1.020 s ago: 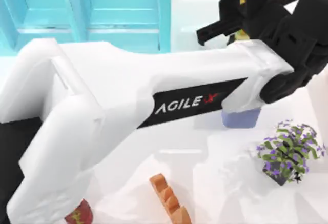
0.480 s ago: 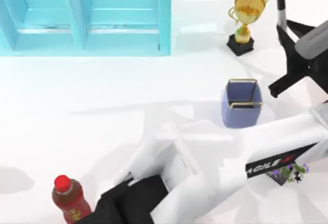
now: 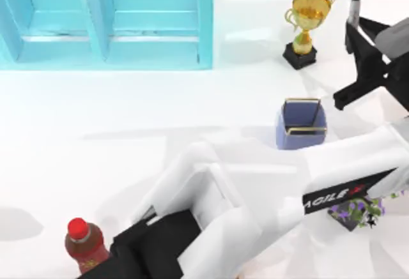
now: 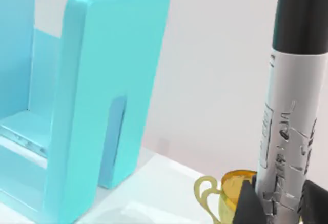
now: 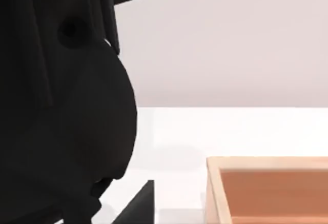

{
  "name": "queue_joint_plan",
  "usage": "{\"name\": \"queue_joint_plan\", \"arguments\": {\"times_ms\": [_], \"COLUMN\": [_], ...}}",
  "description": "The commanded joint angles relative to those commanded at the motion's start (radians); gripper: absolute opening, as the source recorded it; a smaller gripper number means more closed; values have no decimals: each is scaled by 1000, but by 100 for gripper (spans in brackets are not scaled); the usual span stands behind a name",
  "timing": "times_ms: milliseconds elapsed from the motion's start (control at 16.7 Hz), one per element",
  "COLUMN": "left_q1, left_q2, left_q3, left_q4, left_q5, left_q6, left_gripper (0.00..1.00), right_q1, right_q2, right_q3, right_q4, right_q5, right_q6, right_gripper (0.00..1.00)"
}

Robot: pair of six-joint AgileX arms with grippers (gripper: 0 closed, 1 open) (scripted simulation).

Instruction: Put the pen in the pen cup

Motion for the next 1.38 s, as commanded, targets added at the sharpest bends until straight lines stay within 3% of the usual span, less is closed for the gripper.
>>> {"name": "queue_joint_plan", "arguments": {"times_ms": [360, 720, 1380], "left_q1": [-4, -10, -10], "left_q2": [-159, -173, -173], "left_q3": [-302, -333, -333], "left_q4": [-51, -61, -61], "left_q5": [-44, -48, -48], "left_q6": [12, 17, 17], "left_gripper": [0, 0, 83], "right_q1": [0, 0, 0], "right_q2": [0, 0, 0], "right_q3": [0, 0, 0], "right_q4": [0, 0, 0], "right_q5": [0, 0, 0], "right_q6": [0, 0, 0], "right_gripper": [100, 100, 100]}}
